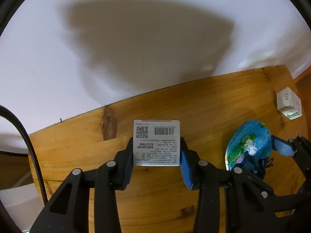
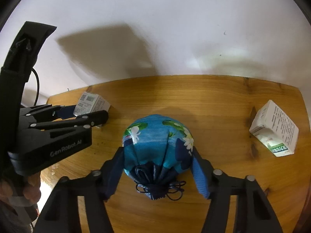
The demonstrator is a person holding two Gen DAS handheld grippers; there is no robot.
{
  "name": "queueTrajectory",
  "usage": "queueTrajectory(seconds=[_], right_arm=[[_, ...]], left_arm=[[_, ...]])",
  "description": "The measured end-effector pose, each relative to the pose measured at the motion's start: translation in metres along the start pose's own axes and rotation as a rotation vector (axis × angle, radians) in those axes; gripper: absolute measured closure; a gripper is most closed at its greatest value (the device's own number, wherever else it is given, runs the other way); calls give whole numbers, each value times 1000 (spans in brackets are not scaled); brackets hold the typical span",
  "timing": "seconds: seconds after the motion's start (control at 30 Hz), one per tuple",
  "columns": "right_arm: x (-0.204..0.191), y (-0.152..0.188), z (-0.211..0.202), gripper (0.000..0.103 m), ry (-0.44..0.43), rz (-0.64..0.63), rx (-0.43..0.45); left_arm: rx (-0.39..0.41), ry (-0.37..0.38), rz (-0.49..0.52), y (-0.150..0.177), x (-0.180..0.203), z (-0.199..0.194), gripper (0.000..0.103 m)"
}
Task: Organize objects
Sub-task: 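Carry the white box with the left tool while the right tool carries the pouch over the tray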
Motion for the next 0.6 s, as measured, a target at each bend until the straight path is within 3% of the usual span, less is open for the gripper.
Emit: queueTrajectory(seconds=[0.27, 0.6], right_arm=[[-15, 14, -31, 48, -37, -36, 3], [-48, 38, -152, 48, -174, -64, 108]], left_arm=[[30, -11, -70, 7, -1, -28, 59], [60, 18, -163, 43, 19, -126, 59]])
Point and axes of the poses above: each gripper's, at about its wrist camera, not at the fingertips, and z roughly the way its jaws point, x to its right, y to its underside, the point moved 8 cm from there along z, roughly the way its jaws point, and after that the axes turned 8 degrees about z, right-handed, at the moved point
